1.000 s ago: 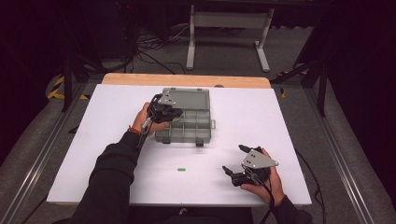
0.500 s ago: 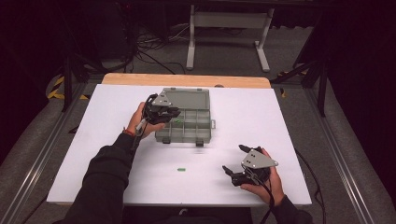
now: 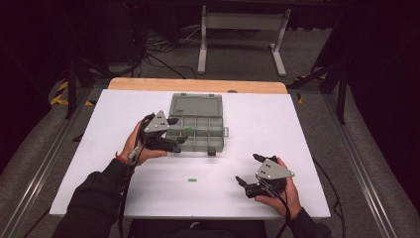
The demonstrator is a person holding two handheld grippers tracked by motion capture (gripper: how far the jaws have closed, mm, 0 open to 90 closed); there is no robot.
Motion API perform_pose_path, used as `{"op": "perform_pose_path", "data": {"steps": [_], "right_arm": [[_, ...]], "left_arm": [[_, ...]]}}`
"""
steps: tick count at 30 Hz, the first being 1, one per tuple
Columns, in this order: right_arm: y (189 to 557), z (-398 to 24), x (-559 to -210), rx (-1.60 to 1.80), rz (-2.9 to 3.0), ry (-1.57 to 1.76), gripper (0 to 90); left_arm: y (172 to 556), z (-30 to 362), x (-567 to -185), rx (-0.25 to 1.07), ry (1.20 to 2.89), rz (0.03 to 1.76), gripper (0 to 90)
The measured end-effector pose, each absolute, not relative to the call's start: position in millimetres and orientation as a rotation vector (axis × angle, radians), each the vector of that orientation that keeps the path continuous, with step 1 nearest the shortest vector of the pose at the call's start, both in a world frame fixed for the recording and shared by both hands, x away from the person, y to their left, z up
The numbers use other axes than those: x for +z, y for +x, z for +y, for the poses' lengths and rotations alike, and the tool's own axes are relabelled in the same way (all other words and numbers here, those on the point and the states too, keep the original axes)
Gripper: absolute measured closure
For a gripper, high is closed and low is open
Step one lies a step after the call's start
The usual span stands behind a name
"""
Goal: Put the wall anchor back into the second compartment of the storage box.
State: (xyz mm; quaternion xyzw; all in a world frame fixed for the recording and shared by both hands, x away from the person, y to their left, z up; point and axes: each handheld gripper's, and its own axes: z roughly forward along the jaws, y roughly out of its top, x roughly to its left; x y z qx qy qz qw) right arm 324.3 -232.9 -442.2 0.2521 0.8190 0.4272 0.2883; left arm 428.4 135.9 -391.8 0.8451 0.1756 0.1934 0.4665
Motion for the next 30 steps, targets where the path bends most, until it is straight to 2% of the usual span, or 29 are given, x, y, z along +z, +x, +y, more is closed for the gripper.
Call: {"op": "perform_pose_path", "data": {"steps": [3, 7, 12, 26, 30], "right_arm": [[324.1, -232.7, -442.4, 1.141, 2.189, 0.675, 9.3], [324.2, -231.8, -442.6, 1.140, 2.192, 0.675, 9.2], [323.8, -231.6, -441.9, 1.139, 2.186, 0.674, 9.2], [325.1, -234.8, -441.5, 1.153, 2.178, 0.686, 9.1], [325.3, -234.7, -440.8, 1.154, 2.177, 0.683, 9.1]], "left_arm": [[410.0, 138.8, -396.6, 0.487, 2.079, 0.415, 14.4], [389.5, 141.9, -402.5, 0.434, 2.093, 0.383, 9.2], [367.7, 139.2, -415.3, 0.381, 2.119, 0.336, 9.4], [365.7, 107.7, -452.5, 0.210, 2.250, 0.269, 19.3], [368.2, 102.1, -455.0, 0.188, 2.276, 0.253, 29.0]]}}
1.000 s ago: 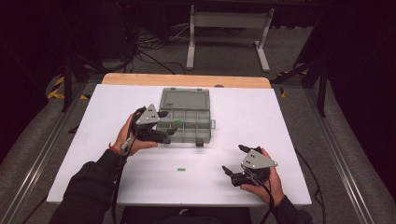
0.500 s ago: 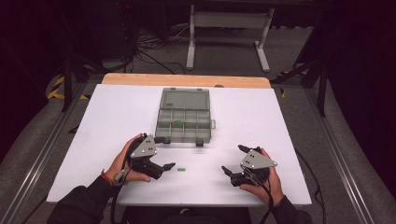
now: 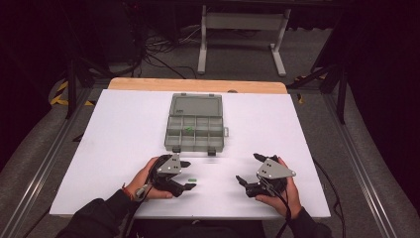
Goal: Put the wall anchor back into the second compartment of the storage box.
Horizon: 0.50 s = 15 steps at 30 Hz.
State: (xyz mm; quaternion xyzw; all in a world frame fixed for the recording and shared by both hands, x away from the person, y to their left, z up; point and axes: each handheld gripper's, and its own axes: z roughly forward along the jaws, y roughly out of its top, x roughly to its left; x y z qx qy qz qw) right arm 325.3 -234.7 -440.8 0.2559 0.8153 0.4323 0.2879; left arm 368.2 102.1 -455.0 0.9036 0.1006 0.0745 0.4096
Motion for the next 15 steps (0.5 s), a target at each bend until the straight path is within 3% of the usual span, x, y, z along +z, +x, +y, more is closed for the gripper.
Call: {"op": "perform_pose_path", "data": {"steps": [3, 5, 8, 15], "right_arm": [[326.5, -234.7, -441.2, 1.155, 2.181, 0.684, 9.1], [327.3, -234.0, -441.7, 1.153, 2.185, 0.684, 9.1], [327.4, -233.6, -441.9, 1.146, 2.186, 0.682, 9.2], [327.5, -233.9, -441.9, 1.147, 2.185, 0.685, 9.2]], "left_arm": [[371.5, 100.6, -457.7, 0.145, 2.284, 0.218, 42.5], [372.9, 99.9, -458.8, 0.131, 2.288, 0.208, 56.2], [375.5, 98.1, -460.6, 0.130, 2.331, 0.209, 66.4], [376.2, 95.9, -462.0, 0.110, 2.353, 0.176, 76.7]]}}
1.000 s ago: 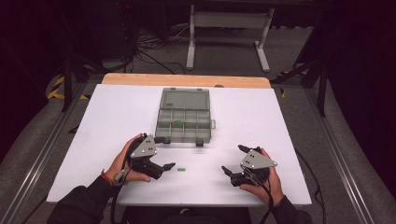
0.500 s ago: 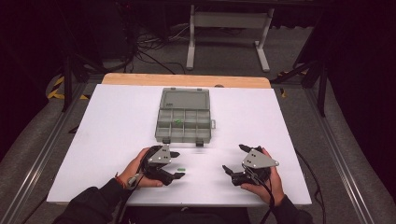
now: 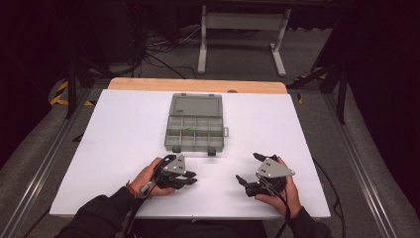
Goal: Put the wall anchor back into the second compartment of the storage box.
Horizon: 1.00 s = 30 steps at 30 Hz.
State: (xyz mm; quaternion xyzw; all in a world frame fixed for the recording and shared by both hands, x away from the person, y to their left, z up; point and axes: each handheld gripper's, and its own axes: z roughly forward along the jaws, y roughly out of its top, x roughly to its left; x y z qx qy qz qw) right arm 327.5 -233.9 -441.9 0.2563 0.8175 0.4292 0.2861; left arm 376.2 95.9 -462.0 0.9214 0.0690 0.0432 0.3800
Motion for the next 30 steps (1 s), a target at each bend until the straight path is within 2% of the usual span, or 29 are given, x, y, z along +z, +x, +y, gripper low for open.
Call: {"op": "perform_pose_path", "data": {"steps": [9, 30], "right_arm": [[327.3, -233.4, -442.8, 1.138, 2.195, 0.689, 9.2], [325.9, -237.6, -441.0, 1.148, 2.177, 0.697, 9.3]], "left_arm": [[373.3, 93.6, -462.0, 0.137, 2.363, 0.164, 84.2], [362.8, 88.7, -453.1, 0.243, 2.340, 0.136, 84.5]]}}
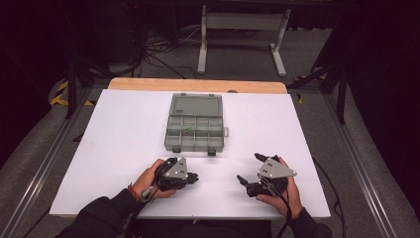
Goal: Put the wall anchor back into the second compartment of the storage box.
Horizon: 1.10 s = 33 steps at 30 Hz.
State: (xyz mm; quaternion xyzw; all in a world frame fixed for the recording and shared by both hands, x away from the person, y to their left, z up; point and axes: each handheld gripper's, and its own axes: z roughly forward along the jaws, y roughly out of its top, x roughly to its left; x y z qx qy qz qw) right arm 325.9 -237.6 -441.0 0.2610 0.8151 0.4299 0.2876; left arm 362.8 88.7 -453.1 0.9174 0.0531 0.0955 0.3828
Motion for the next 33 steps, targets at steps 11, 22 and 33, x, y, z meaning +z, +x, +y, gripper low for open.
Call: {"op": "perform_pose_path", "data": {"steps": [11, 22, 33], "right_arm": [[324.1, -236.8, -441.4, 1.150, 2.176, 0.690, 9.3], [321.1, -236.9, -442.1, 1.147, 2.176, 0.684, 9.2], [321.1, -237.4, -442.9, 1.145, 2.178, 0.690, 9.3]], "left_arm": [[368.7, 95.9, -441.3, 0.268, 2.283, 0.174, 84.5], [374.8, 113.8, -419.7, 0.334, 2.214, 0.210, 84.5], [382.5, 130.5, -404.8, 0.383, 2.153, 0.272, 84.5]]}}
